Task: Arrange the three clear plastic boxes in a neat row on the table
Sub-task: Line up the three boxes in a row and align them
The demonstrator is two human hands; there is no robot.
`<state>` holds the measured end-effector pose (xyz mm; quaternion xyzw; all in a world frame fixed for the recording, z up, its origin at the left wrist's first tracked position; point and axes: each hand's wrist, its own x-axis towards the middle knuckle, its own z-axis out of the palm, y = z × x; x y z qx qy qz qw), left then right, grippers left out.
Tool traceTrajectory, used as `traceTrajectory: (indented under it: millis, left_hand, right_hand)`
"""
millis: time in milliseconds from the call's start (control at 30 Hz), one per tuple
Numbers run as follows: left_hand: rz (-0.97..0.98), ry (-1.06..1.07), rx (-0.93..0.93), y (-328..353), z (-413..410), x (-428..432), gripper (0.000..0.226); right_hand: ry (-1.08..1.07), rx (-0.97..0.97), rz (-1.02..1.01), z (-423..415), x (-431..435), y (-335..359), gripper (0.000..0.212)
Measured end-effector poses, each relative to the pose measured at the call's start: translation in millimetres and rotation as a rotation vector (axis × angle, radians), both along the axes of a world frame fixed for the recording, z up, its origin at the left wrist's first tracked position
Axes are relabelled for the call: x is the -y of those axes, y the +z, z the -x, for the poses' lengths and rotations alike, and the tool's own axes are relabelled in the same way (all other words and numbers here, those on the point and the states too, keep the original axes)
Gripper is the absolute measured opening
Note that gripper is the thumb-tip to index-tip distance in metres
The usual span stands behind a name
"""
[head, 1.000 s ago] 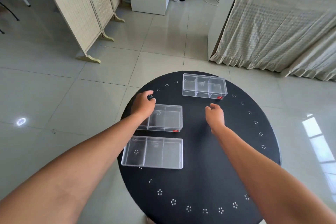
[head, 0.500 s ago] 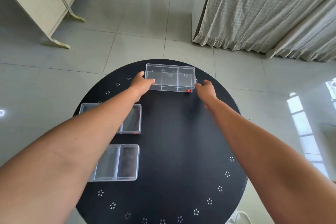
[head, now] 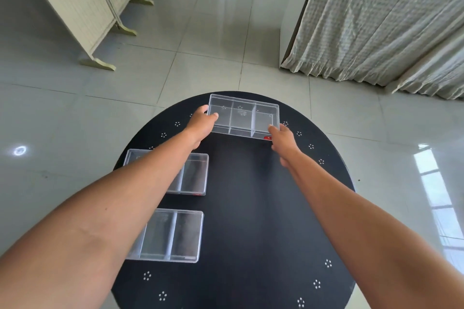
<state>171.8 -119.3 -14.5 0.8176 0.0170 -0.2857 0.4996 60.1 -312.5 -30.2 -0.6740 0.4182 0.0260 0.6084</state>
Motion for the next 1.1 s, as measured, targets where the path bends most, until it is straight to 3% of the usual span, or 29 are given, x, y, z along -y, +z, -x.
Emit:
traceTrajectory:
  millis: [300, 500, 700, 867, 1100]
  left_hand:
    - [-0.145, 0.012, 0.073, 3, -20, -100, 0.06]
    - [-0.15, 0.025, 0.036, -9, -30, -149, 0.06]
    - [-0.129, -0.001, -0.018, -22, -31, -168, 0.063]
    - [-0.169, 0.037, 0.044, -23, -34, -168, 0.063]
    - [-0.171, 0.102, 0.091, -25, -37, -170, 0.055]
  right_hand:
    - [0.012, -0.012, 0.181, -21, -86, 3, 0.037]
    - [0.074, -0.009, 0.174, -34, -128, 0, 0.036]
    - [0.075, -0.061, 0.156, -34, -140, -14, 0.037]
    - [0.066, -0.067, 0.148, -34, -144, -8, 0.052]
    - [0.091, -0.069, 0.132, -37, -142, -6, 0.056]
